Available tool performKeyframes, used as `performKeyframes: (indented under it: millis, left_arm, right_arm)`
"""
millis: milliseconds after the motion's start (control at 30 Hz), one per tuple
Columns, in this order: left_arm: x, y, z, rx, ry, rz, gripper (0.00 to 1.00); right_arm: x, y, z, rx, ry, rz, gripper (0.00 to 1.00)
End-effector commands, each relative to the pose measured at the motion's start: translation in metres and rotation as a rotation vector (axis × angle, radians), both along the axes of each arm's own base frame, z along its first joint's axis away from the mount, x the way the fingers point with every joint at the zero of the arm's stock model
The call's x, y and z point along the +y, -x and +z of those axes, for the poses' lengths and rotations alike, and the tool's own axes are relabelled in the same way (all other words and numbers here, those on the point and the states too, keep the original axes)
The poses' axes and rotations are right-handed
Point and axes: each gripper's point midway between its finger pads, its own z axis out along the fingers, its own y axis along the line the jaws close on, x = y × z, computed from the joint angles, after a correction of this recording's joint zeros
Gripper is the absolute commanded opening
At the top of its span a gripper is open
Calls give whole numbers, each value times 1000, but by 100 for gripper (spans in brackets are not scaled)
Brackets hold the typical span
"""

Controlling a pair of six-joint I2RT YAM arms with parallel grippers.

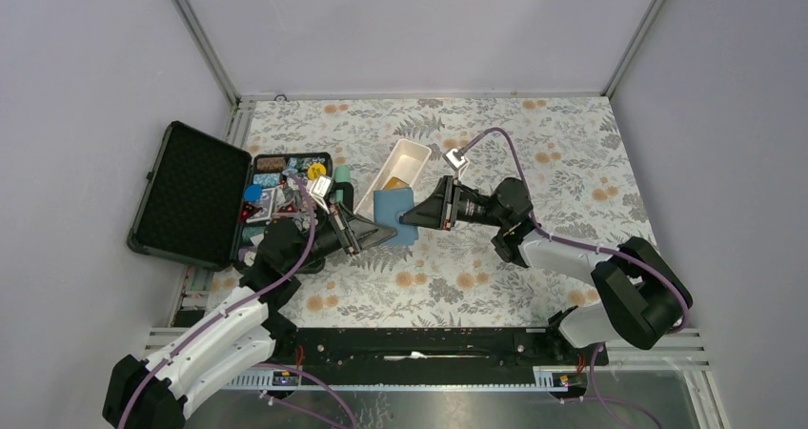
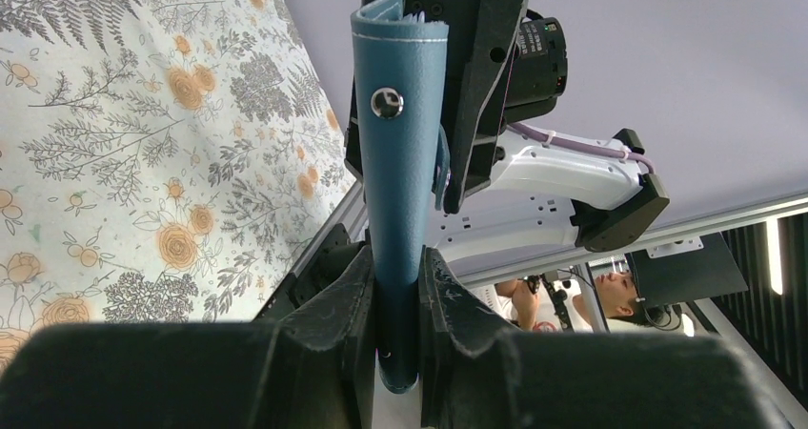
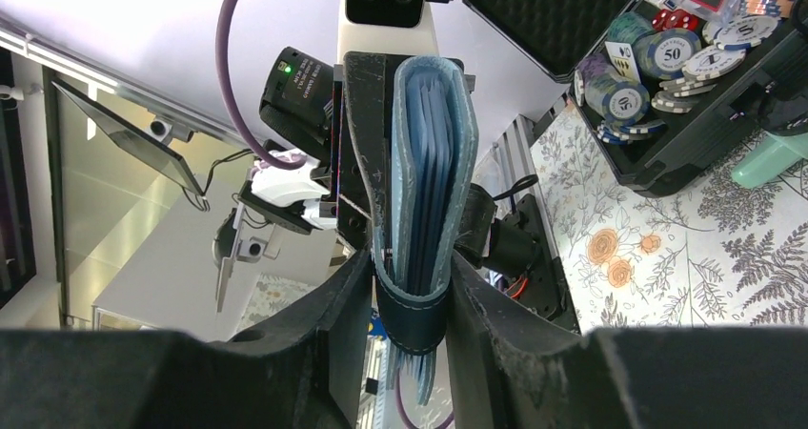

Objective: Put the credit cards into the card holder
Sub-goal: Close the card holder at the center of the board.

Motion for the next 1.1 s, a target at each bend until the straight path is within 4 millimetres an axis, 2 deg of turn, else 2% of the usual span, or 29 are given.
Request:
performKeyframes:
  millis: [0, 533, 1067]
  left_arm:
    - [-2, 0, 20, -75, 12, -16, 0]
    - [-4, 1, 18, -82, -5, -37, 0]
    - [-6, 1, 18, -89, -16, -48, 0]
  right_arm:
    - [7, 14, 35, -101, -81, 79, 38]
    - [11, 16, 36, -93, -76, 99, 35]
    - [19, 16, 27, -73, -40, 127, 36]
